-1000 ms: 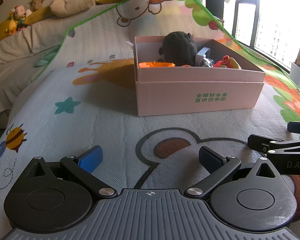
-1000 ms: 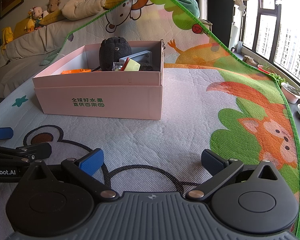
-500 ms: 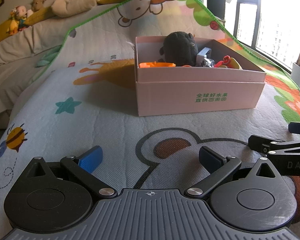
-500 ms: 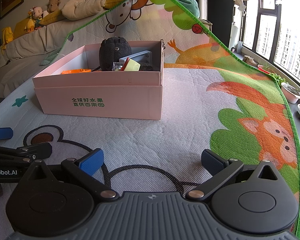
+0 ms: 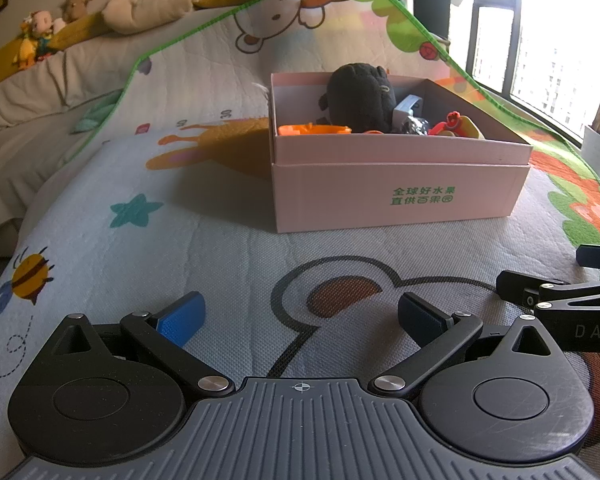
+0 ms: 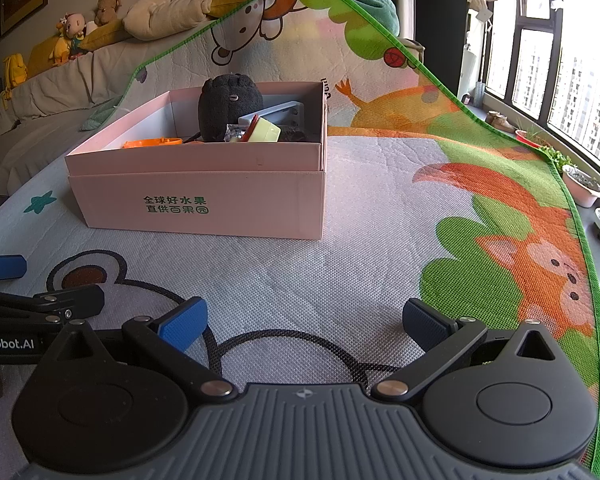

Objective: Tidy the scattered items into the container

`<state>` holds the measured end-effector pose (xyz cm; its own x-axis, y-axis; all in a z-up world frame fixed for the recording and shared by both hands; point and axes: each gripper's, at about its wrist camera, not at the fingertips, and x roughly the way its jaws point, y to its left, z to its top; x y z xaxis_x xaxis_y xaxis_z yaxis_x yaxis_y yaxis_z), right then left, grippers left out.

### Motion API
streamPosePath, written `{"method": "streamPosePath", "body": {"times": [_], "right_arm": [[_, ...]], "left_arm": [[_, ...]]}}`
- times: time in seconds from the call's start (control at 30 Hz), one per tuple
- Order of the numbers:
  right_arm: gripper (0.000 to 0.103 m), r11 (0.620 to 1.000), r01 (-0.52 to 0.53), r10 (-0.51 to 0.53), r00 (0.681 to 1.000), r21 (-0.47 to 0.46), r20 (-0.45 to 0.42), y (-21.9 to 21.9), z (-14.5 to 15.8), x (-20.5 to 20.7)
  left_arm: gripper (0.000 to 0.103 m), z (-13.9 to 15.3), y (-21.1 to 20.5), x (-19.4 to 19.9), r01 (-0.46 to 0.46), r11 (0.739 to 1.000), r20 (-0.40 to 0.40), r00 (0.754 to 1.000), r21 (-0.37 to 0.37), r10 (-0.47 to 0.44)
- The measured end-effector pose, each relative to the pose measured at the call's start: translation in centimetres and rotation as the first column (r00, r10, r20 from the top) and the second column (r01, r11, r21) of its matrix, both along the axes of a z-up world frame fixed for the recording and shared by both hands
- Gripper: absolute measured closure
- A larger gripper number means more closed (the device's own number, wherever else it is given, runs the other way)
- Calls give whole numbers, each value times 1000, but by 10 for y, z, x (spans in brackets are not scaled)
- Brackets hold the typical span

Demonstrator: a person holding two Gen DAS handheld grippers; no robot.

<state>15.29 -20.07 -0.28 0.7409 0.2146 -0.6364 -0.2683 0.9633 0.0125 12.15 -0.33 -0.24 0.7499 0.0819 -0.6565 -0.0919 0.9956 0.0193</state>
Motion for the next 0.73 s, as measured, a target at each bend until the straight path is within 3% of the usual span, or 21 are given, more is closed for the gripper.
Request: {"method": "streamPosePath", "body": {"times": [0.73], "right_arm": [[0, 1000, 0, 0, 1000, 0, 0, 0, 0, 0]], "left_arm": [[0, 0, 1, 1, 12, 1000, -9, 1000, 0, -12]]}}
